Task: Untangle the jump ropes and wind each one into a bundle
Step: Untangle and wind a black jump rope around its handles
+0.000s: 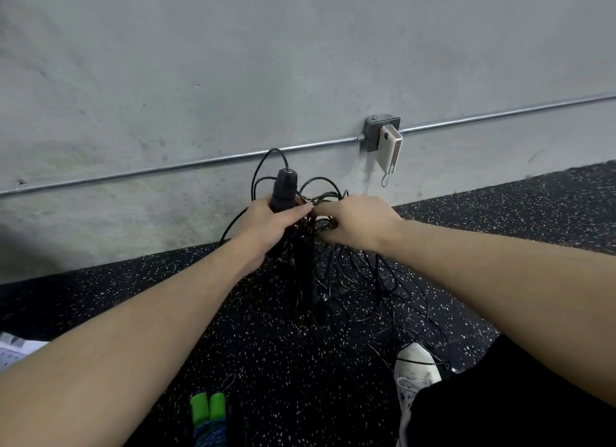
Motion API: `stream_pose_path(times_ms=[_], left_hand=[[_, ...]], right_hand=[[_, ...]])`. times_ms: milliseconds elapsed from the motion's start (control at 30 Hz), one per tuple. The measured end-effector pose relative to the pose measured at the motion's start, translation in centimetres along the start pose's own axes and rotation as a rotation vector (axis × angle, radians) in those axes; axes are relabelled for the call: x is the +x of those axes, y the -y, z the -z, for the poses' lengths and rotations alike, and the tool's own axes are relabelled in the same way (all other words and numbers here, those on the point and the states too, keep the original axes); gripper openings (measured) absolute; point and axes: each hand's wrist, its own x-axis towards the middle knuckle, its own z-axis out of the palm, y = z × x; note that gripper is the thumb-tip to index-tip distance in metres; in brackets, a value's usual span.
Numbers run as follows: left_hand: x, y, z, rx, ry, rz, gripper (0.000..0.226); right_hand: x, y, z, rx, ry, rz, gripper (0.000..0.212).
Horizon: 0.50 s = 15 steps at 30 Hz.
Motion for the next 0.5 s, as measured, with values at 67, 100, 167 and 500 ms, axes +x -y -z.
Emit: stream_pose_path(times_ms=[67,100,167,500], left_hand=[[0.1,-0.1,-0.3,0.028,-0.009,-0.012,0.025],[0.2,-0.2,-0.2,0.021,-0.033,-0.009,0.023],[0.9,-0.4,0.6,-0.045,-0.115,0.019,0.017],[1.0,-2.3,1.1,-0.311,-0.16,0.099,0.011]], right_hand=[[0.2,0.1,-0.6,-0.092,0.057,0.041,0.034],[0.1,0.0,-0.7,-0.143,0.097,0.06,0.033],[-0.2,-0.7,-0.9,-0.219,0.191,0.065,0.032],[0.7,-0.9,-1.9,-0.062,0.512,-0.215,0.049]])
